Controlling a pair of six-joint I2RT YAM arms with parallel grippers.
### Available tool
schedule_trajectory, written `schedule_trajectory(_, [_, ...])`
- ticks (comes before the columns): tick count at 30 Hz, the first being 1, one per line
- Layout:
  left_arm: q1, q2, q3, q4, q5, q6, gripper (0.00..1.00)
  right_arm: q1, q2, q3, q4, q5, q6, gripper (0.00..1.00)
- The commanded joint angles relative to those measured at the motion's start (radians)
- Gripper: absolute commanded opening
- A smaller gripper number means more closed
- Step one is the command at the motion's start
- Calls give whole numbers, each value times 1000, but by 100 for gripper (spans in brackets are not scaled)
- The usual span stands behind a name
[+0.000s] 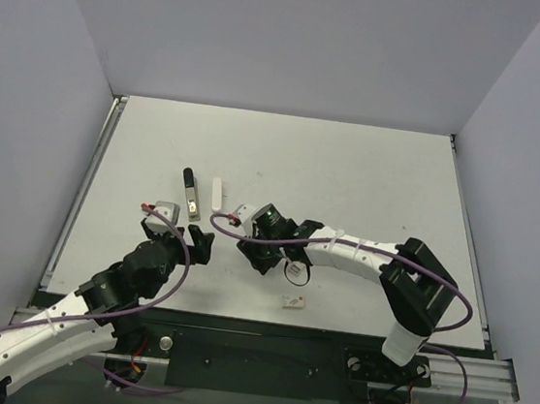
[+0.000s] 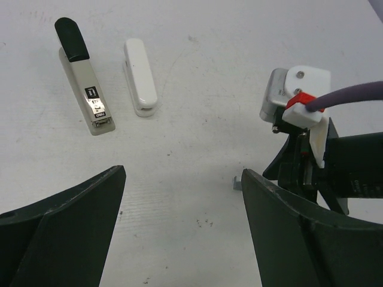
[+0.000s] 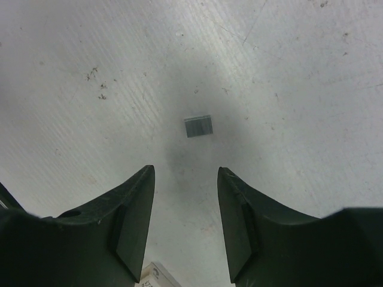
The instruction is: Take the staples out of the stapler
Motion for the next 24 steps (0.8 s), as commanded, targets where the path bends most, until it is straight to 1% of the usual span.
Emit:
schedule_trajectory(1, [3,-37,-10,11,-42,-15,89,8,41,60,2,-57,-85,42])
schedule_trajectory(9, [5,-56,-15,-12,-63,-14,89,8,116,100,13,-49,-124,41])
schedule_trajectory(21, [3,-68,-24,-15,-74,-9,89,-4,160,129,5,-26,-133,39])
schedule_trajectory(24, [3,-66,-27,-12,-72,-9,89,-4,174,134,5,-18,-132,36])
